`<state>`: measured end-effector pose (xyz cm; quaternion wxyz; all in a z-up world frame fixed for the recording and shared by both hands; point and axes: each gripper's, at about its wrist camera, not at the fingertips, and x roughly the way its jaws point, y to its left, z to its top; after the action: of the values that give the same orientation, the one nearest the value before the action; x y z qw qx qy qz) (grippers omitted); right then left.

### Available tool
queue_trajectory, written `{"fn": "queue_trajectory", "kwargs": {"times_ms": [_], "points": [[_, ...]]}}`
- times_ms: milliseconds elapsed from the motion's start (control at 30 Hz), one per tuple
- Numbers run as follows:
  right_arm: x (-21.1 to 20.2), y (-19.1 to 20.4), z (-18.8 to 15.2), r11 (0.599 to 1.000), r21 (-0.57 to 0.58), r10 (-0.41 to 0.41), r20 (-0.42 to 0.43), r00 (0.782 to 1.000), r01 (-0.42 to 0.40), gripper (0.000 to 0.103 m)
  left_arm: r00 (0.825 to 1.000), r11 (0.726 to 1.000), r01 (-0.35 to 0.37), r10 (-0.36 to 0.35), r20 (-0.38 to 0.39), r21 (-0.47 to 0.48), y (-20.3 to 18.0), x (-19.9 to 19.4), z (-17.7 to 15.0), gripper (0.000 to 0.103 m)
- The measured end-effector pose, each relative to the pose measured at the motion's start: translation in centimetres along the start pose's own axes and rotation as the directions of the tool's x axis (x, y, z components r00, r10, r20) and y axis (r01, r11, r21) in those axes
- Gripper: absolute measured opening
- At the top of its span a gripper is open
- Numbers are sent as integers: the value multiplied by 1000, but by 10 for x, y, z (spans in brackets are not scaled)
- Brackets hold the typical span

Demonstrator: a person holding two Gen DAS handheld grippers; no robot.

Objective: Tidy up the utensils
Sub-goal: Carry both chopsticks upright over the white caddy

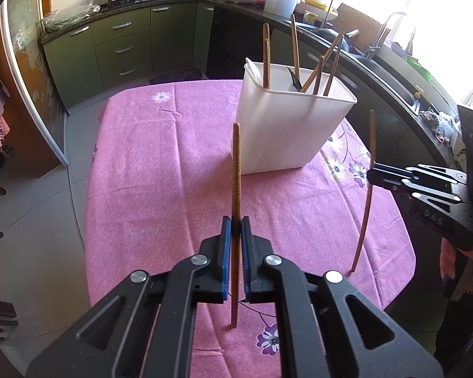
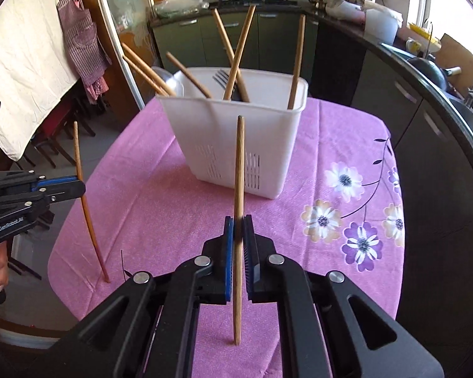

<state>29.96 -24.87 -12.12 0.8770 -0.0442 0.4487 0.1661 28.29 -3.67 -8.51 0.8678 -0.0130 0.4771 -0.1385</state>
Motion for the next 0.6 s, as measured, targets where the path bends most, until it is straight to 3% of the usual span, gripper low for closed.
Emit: {"fn": "queue_trajectory", "kwargs": {"times_ms": [267, 600], "points": [[-48, -14, -23, 1000, 14, 8, 104, 995, -9, 7, 998, 1000, -5, 3, 58, 27, -11, -20, -5, 6], [-68, -19, -50, 1000, 16, 22, 136, 990, -25, 7, 997, 996, -33, 27, 74, 82, -22, -35, -20, 6]]}}
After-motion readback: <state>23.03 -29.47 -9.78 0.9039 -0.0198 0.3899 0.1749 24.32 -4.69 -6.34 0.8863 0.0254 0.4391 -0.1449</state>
